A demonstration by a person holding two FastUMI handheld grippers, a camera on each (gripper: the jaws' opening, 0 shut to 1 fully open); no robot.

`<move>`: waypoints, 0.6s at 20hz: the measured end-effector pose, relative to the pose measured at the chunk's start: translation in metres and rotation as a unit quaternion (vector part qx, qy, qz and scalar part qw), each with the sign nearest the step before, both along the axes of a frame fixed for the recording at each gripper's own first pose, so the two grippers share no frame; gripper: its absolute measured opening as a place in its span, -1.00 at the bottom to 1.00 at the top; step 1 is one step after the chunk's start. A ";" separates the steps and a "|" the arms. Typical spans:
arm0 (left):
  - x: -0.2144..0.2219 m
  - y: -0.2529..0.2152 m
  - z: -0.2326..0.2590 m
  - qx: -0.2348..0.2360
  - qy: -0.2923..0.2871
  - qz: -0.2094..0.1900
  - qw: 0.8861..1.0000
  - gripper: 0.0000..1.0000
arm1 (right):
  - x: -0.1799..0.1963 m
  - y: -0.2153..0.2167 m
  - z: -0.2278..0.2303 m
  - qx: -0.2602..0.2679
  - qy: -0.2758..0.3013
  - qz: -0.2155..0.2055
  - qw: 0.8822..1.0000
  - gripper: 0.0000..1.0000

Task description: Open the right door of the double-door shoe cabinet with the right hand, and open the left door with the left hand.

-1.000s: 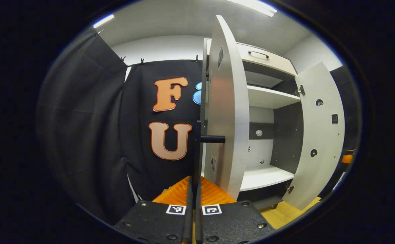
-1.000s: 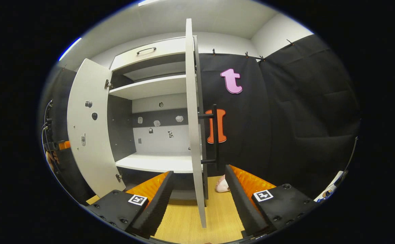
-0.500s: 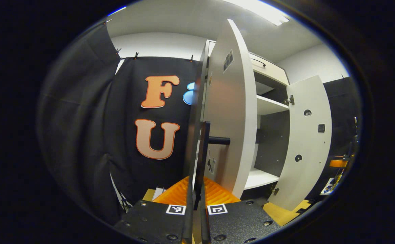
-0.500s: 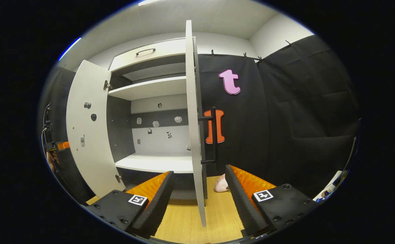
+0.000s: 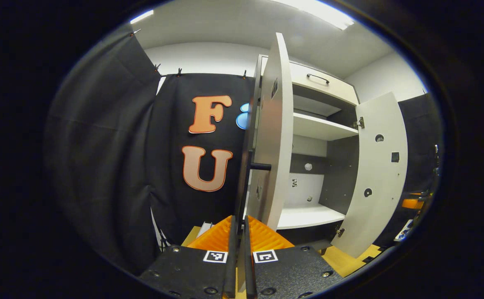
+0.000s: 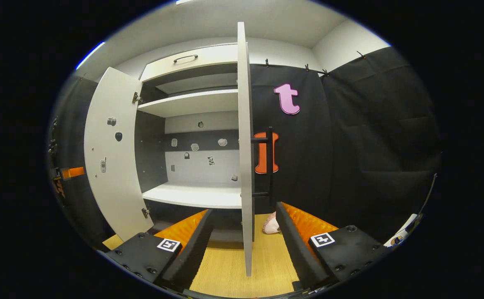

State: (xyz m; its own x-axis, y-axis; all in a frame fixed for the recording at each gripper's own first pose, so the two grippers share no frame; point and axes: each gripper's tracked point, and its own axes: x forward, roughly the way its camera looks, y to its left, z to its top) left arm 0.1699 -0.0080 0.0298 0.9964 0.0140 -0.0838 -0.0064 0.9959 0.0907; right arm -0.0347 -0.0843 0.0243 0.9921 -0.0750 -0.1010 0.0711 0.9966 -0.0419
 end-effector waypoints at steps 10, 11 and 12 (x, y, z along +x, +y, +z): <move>-0.010 -0.067 -0.001 -0.006 -0.027 0.012 1.000 -0.82 | 0.004 0.006 0.006 0.009 -0.013 0.022 1.000 0.96; -0.009 -0.071 -0.004 -0.007 -0.026 0.014 1.000 -0.80 | 0.002 0.005 0.007 0.010 -0.015 0.022 1.000 0.96; -0.008 -0.073 -0.003 -0.005 -0.028 0.016 0.999 -0.75 | 0.002 0.004 0.009 0.009 -0.017 0.021 1.000 0.96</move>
